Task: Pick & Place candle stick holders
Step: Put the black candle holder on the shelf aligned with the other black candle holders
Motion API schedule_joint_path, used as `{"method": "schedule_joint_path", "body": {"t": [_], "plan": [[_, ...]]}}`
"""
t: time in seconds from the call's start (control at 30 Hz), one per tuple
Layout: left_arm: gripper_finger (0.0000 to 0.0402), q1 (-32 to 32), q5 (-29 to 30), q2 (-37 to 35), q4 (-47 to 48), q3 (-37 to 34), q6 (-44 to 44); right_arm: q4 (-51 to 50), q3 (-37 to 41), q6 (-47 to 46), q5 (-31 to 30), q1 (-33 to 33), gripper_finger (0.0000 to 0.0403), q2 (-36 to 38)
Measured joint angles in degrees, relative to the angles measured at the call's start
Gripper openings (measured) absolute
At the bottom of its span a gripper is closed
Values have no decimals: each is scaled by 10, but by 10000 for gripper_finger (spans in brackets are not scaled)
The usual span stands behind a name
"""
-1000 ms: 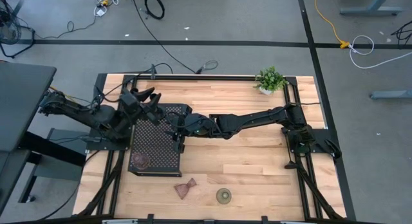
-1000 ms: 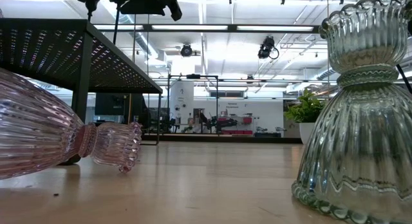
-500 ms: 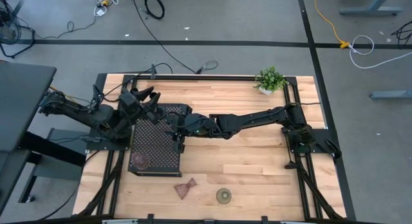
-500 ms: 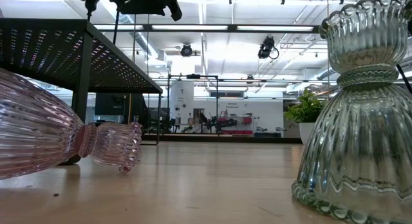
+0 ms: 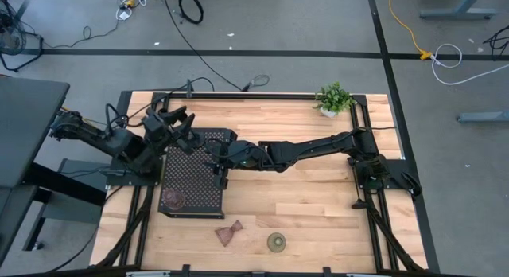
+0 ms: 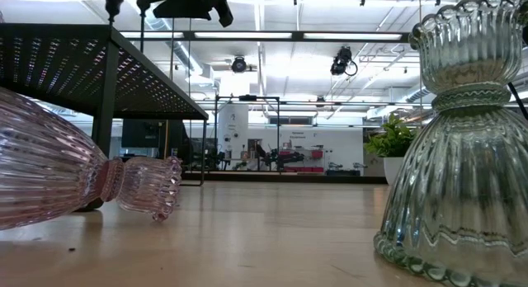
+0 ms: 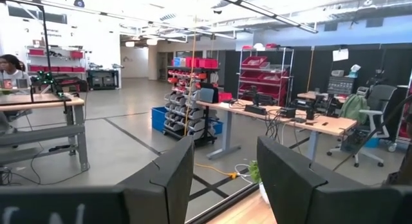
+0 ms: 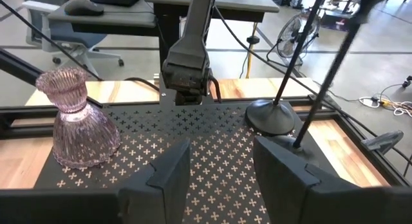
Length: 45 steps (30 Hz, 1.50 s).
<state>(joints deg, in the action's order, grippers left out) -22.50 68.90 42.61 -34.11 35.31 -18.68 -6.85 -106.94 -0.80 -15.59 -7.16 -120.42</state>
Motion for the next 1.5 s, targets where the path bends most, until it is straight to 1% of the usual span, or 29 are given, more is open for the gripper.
{"method": "schedule_joint_path", "body": {"t": [0.33, 0.47, 0.57, 0.63, 0.73, 0.8, 0.93, 1.07, 1.2, 1.37, 1.43, 1.5], "plan": [[172, -2, 0, 0, -2, 0, -4, -1, 0, 0, 0, 0, 168, 0], [172, -28, 25, 0, 5, 17, -37, -30, 0, -15, -1, 0, 168, 0], [172, -67, 45, 0, 19, 42, -62, -73, 0, -46, -20, 0, 168, 0], [172, -102, 69, 0, 49, 56, -76, -120, 1, -68, -28, -1, 168, 3], [172, -160, 112, 1, 95, 71, -89, -188, 2, -97, -30, -11, 168, 14], [172, -204, 129, 1, 109, 72, -90, -233, 2, -114, -30, -24, 168, 27], [172, -296, 139, 1, 129, 72, -76, -307, 2, -159, -29, -60, 168, 46], [172, -375, 140, 2, 175, 71, -26, -398, 1, -247, -28, -105, 168, 77], [172, -427, 140, 2, 215, 71, 19, -505, 1, -357, -20, -154, 168, 95], [172, -467, 139, 2, 233, 71, 50, -593, 1, -483, 58, -212, 168, 100], [172, -476, 138, 2, 239, 71, 58, -643, 1, -567, 74, -229, 168, 99], [172, -481, 138, 2, 251, 71, 65, -719, 1, -677, 83, -244, 168, 100]]}}
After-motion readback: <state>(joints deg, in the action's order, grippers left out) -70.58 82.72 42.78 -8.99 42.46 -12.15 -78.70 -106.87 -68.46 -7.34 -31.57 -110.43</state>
